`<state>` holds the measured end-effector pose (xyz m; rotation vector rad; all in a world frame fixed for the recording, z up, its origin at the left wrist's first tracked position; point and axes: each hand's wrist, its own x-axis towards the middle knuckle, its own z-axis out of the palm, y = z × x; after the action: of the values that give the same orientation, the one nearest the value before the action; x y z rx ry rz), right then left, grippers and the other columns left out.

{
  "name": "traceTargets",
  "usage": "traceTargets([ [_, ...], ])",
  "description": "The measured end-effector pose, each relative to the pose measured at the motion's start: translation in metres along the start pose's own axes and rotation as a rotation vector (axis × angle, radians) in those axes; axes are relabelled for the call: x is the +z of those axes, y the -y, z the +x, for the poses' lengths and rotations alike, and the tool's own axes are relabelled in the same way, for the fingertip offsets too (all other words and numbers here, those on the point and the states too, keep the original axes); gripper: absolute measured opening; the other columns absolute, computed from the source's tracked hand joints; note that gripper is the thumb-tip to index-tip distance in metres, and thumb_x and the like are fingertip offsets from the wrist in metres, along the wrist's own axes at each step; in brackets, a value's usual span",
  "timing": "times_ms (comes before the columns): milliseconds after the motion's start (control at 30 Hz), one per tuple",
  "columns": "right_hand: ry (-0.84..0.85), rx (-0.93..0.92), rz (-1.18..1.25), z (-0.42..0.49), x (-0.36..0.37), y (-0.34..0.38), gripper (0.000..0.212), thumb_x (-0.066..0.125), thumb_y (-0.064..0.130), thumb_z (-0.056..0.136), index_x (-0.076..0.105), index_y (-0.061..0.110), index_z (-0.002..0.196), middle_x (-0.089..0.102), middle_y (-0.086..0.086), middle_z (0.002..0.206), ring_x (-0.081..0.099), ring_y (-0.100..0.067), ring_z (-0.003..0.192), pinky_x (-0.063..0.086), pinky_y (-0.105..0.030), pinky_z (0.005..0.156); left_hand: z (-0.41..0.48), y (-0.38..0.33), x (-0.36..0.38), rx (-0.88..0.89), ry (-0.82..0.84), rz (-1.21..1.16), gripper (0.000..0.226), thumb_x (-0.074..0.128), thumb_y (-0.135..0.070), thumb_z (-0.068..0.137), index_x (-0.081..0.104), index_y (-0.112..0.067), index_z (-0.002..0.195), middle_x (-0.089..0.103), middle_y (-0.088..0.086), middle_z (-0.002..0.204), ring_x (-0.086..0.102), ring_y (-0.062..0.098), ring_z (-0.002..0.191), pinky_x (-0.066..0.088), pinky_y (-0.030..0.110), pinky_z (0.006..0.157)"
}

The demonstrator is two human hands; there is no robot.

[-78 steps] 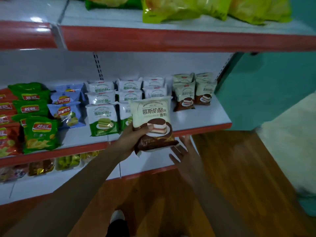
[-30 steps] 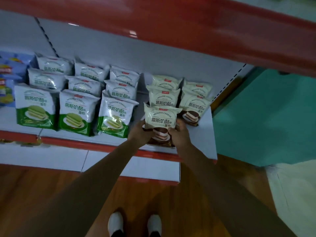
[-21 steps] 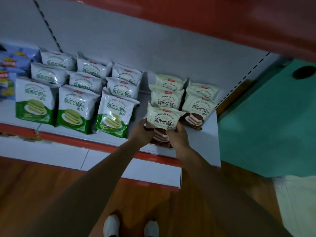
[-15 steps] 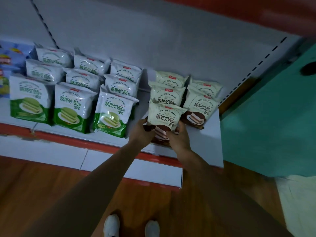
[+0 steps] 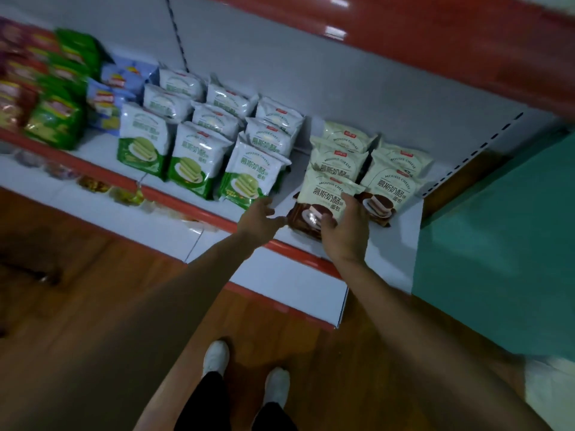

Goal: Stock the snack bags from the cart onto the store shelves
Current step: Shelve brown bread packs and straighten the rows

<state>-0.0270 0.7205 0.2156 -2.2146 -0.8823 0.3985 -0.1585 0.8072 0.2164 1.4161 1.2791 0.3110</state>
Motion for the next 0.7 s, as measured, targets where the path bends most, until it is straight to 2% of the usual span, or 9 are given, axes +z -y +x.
traceTargets([
  [100, 0.047, -0.137, 0.001, -0.019, 0.006, 0.032, 0.046, 0.059, 0.014, 0.088, 0.048, 0.008, 0.132, 0.051, -0.016, 0.131, 0.047, -0.032, 0.121, 0.042, -0.040, 0.097, -0.032, 0.006, -0.032, 0.003, -0.075, -0.056, 0.059, 0.066, -0.017, 0.087, 0.038, -0.008, 0.138, 0.056, 0.013, 0.129, 0.057, 0.022, 0.096, 0.044, 0.023, 0.062],
  [167, 0.123, -0.162, 0.019, -0.035, 0.017, 0.051, 0.046, 0.059, 0.016, 0.088, 0.047, 0.008, 0.132, 0.053, -0.015, 0.129, 0.050, -0.032, 0.118, 0.044, -0.040, 0.095, -0.054, 0.016, -0.058, -0.005, -0.138, -0.065, 0.059, 0.065, -0.018, 0.087, 0.038, -0.009, 0.139, 0.055, 0.012, 0.129, 0.057, 0.023, 0.100, 0.045, 0.023, 0.066],
  [233, 0.212, -0.177, 0.024, -0.054, 0.029, 0.068, 0.047, 0.059, 0.018, 0.089, 0.046, 0.009, 0.134, 0.051, -0.014, 0.133, 0.049, -0.030, 0.121, 0.043, -0.038, 0.095, -0.078, 0.029, -0.086, -0.018, -0.199, -0.048, 0.057, 0.063, -0.020, 0.089, 0.039, -0.009, 0.139, 0.054, 0.011, 0.132, 0.057, 0.026, 0.111, 0.046, 0.029, 0.079],
  [300, 0.302, -0.212, 0.009, -0.077, 0.043, 0.084, 0.046, 0.059, 0.020, 0.091, 0.046, 0.009, 0.134, 0.050, -0.014, 0.135, 0.047, -0.029, 0.124, 0.042, -0.037, 0.096, -0.104, 0.047, -0.117, -0.045, -0.273, -0.006, 0.050, 0.061, -0.022, 0.091, 0.044, -0.009, 0.136, 0.053, 0.009, 0.133, 0.056, 0.026, 0.113, 0.049, 0.035, 0.088],
  [433, 0.466, -0.375, -0.095, -0.131, 0.077, 0.126, 0.041, 0.058, 0.022, 0.092, 0.048, 0.011, 0.131, 0.050, -0.010, 0.134, 0.046, -0.026, 0.123, 0.041, -0.034, 0.096, -0.162, 0.092, -0.174, -0.110, -0.430, -0.082, 0.038, 0.059, -0.017, 0.091, 0.053, -0.006, 0.127, 0.058, 0.009, 0.125, 0.058, 0.022, 0.099, 0.048, 0.026, 0.074],
  [500, 0.536, -0.458, -0.111, -0.163, 0.095, 0.153, 0.043, 0.056, 0.025, 0.093, 0.046, 0.012, 0.133, 0.048, -0.008, 0.137, 0.044, -0.026, 0.126, 0.042, -0.037, 0.099, -0.194, 0.116, -0.200, -0.149, -0.510, -0.132, 0.035, 0.059, -0.016, 0.091, 0.054, -0.007, 0.125, 0.058, 0.007, 0.116, 0.057, 0.021, 0.100, 0.043, 0.025, 0.074],
  [567, 0.590, -0.523, -0.113, -0.199, 0.112, 0.179, 0.045, 0.055, 0.027, 0.094, 0.044, 0.013, 0.135, 0.046, -0.007, 0.139, 0.043, -0.025, 0.128, 0.042, -0.038, 0.099, -0.225, 0.143, -0.226, -0.174, -0.572, -0.153, 0.036, 0.059, -0.019, 0.091, 0.053, -0.009, 0.125, 0.058, 0.006, 0.120, 0.055, 0.016, 0.098, 0.041, 0.025, 0.077],
  [700, 0.746, -0.525, -0.042, -0.282, 0.142, 0.222, 0.057, 0.048, 0.041, 0.097, 0.033, 0.013, 0.144, 0.042, -0.008, 0.147, 0.041, -0.025, 0.134, 0.039, -0.037, 0.104, -0.302, 0.201, -0.276, -0.217, -0.641, -0.206, 0.047, 0.056, -0.030, 0.093, 0.045, -0.013, 0.135, 0.051, 0.006, 0.135, 0.051, 0.019, 0.119, 0.040, 0.024, 0.083],
])
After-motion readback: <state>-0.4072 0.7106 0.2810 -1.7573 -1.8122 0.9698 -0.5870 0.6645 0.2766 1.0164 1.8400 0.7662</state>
